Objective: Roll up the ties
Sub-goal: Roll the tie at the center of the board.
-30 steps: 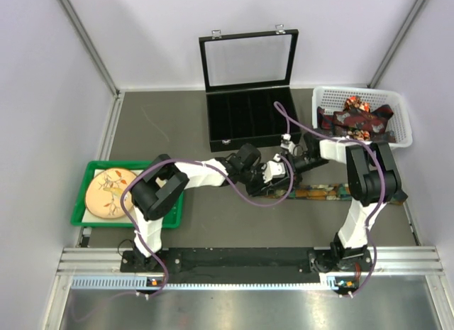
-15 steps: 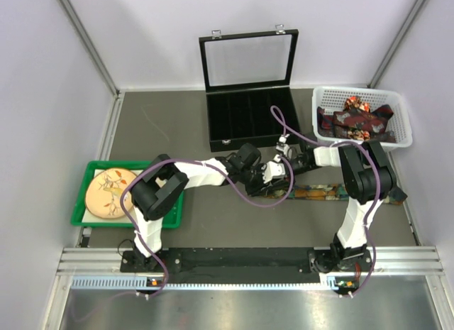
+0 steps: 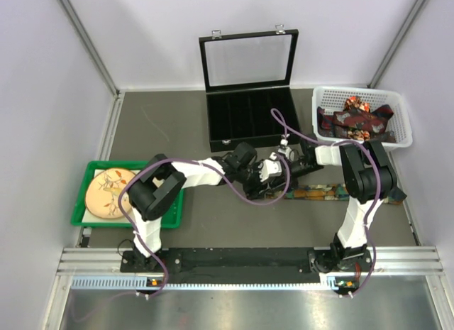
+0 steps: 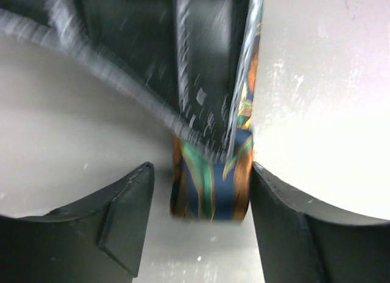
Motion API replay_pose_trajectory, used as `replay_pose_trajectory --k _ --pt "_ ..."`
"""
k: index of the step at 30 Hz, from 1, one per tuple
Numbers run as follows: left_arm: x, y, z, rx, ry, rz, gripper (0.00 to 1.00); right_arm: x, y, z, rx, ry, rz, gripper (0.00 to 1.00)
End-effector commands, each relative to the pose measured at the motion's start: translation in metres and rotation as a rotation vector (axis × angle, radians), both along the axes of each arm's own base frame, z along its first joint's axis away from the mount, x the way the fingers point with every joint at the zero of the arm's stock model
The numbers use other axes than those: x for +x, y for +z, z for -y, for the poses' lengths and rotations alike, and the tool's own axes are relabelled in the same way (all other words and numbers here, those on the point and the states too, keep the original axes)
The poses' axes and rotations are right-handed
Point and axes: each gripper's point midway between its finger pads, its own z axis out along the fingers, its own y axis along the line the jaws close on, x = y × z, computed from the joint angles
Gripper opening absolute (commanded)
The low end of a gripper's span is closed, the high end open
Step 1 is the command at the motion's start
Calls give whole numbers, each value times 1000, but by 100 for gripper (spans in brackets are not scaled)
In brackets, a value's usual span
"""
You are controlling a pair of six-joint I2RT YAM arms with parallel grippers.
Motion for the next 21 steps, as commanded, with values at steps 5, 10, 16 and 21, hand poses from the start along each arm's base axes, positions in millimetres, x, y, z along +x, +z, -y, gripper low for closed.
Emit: replay_pose_trajectory --k 5,10,16,21 --pt "-5 5 -32 -137 45 -127 71 3 -33 32 -240 6 60 0" --pt "-10 18 -11 -295 -42 -119 72 8 -39 37 -291 -10 71 0" --pt "-13 17 16 -396 -61 -120 73 8 -46 48 -372 -13 74 0" --pt "-7 -1 26 -396 -24 -131 63 7 -49 52 -398 1 70 0"
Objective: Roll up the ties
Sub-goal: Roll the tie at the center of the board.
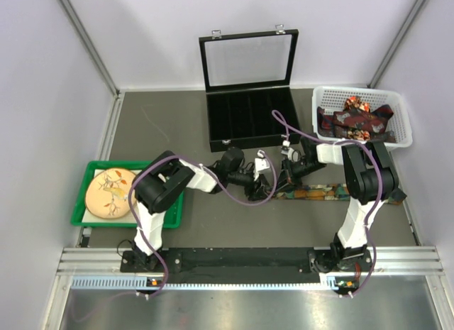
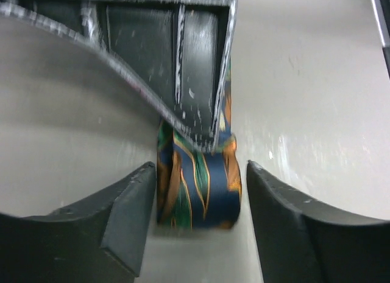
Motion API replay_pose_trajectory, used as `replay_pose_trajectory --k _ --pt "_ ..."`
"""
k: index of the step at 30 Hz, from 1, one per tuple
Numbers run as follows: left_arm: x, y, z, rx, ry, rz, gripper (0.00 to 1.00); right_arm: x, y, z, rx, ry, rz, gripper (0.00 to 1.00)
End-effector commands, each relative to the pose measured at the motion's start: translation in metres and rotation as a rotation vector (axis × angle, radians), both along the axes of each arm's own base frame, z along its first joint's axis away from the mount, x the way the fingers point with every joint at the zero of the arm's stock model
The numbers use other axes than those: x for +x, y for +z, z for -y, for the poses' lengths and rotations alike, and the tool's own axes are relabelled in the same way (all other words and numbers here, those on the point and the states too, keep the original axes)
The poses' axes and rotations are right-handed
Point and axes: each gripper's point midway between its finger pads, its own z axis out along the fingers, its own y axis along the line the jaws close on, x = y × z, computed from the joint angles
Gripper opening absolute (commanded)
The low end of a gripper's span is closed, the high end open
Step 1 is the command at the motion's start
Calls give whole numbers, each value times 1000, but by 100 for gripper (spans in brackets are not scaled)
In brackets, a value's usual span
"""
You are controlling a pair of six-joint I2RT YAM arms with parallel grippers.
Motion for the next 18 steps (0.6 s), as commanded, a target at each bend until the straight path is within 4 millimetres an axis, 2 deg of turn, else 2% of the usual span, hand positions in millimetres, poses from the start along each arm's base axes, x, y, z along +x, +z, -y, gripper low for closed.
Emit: replay_pose_trajectory --k 1,2,4,7,12,13,15,16,18 --pt "1 -10 13 -40 4 -13 61 9 -36 32 -241 29 84 0" --pt "0 -14 13 -32 0 -8 55 9 -37 32 -245 31 87 0" --pt "-1 -21 12 -6 -6 -8 49 9 -37 32 -232 31 84 0" --pt "-6 -36 -3 92 -14 3 39 10 -28 24 -178 39 83 0" --pt "-10 -56 -42 316 -6 46 35 21 -4 18 -121 43 128 2" --pt "-9 -58 -46 346 -9 65 35 21 4 15 -84 51 128 15" --pt "-8 -58 -52 393 5 78 35 26 17 16 -52 36 149 27" --pt "-9 -62 -59 440 9 85 37 26 31 12 -1 33 172 38" --pt "-10 -61 -59 471 11 93 39 24 42 8 37 32 178 44"
